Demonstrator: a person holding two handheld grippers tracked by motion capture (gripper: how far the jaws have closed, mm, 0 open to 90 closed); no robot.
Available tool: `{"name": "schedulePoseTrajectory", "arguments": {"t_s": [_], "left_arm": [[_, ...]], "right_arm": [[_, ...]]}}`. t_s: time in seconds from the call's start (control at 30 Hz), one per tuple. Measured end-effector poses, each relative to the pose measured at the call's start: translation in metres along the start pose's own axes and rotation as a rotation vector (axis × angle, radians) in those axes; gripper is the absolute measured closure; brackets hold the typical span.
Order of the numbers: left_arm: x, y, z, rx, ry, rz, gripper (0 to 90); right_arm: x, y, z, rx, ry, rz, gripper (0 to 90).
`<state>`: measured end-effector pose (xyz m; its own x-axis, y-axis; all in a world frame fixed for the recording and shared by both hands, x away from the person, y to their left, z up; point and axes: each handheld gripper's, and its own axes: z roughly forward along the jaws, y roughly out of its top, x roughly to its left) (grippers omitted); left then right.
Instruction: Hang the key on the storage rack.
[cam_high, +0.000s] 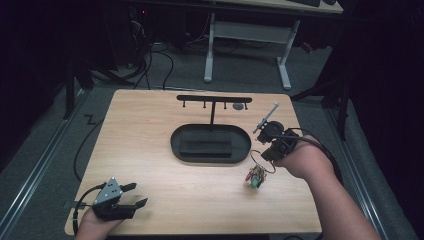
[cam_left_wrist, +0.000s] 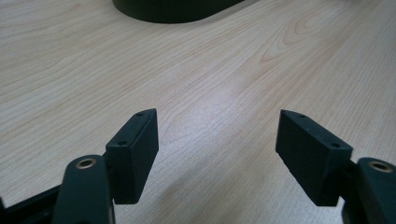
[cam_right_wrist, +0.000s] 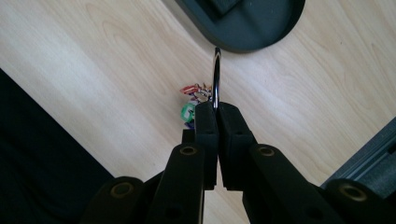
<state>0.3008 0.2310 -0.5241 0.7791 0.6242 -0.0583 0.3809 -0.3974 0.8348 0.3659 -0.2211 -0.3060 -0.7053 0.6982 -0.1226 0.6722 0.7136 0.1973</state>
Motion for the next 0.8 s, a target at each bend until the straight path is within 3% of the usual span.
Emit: {"name": "schedulePoseTrajectory", "arguments": {"t_s": [0.27, 0.6, 0.8], "left_arm": [[-0.001, -0.001, 0.000, -0.002, -0.007, 0.000, 30.4], [-0.001, -0.001, 0.000, 0.001, -0.005, -0.001, 30.4], [-0.001, -0.002, -0.001, 0.000, -0.009, -0.001, 30.4]], "right_arm": [[-0.011, 0.020, -0.001, -0.037, -0.001, 0.019, 88.0], [-0.023, 0.046, -0.010, -0.074, -0.014, 0.002, 88.1], [-0.029, 0.057, -0.008, -0.088, -0.019, 0.024, 88.1]]}}
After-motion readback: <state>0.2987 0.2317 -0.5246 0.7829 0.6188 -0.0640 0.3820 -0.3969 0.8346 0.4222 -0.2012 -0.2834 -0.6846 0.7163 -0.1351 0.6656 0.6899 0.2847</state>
